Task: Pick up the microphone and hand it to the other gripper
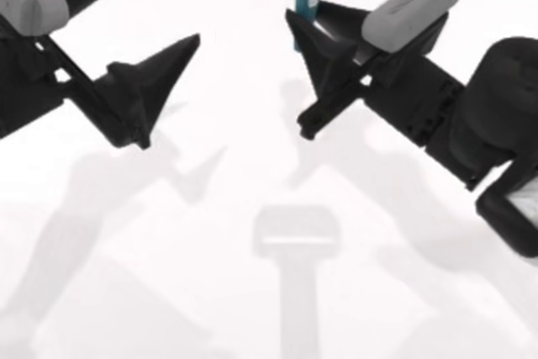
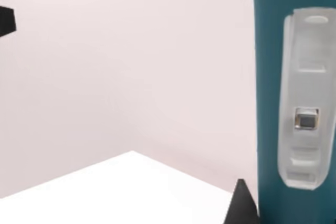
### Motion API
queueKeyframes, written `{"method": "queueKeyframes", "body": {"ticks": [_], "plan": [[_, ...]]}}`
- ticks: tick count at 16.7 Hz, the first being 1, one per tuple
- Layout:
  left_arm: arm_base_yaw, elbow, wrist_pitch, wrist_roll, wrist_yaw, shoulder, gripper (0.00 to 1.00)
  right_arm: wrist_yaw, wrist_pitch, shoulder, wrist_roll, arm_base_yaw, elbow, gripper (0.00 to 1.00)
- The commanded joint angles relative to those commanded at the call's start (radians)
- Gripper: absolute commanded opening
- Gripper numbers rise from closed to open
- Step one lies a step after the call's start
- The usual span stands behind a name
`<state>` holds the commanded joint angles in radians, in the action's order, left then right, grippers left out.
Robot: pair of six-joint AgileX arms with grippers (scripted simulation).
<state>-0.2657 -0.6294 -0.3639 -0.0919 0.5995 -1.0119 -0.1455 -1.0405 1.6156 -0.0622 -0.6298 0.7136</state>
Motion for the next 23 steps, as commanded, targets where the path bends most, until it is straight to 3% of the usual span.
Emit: {"method": "queueKeyframes", "body": {"ticks": [5,11,14,20,23], "plan": [[-0.055,-0.118,-0.063,-0.021,0.124,-0.202,1.00,0.000,0.000,0.000,0.000,0.000,0.000,0.00],[-0.056,-0.123,-0.065,-0.021,0.128,-0.216,1.00,0.000,0.000,0.000,0.000,0.000,0.000,0.00],[-0.100,-0.180,-0.084,-0.020,0.091,-0.287,1.00,0.000,0.000,0.000,0.000,0.000,0.000,0.00],[-0.240,-0.357,-0.141,-0.014,-0.045,-0.518,1.00,0.000,0.000,0.000,0.000,0.000,0.000,0.00],[-0.263,-0.384,-0.149,-0.013,-0.067,-0.551,1.00,0.000,0.000,0.000,0.000,0.000,0.000,0.00]]}}
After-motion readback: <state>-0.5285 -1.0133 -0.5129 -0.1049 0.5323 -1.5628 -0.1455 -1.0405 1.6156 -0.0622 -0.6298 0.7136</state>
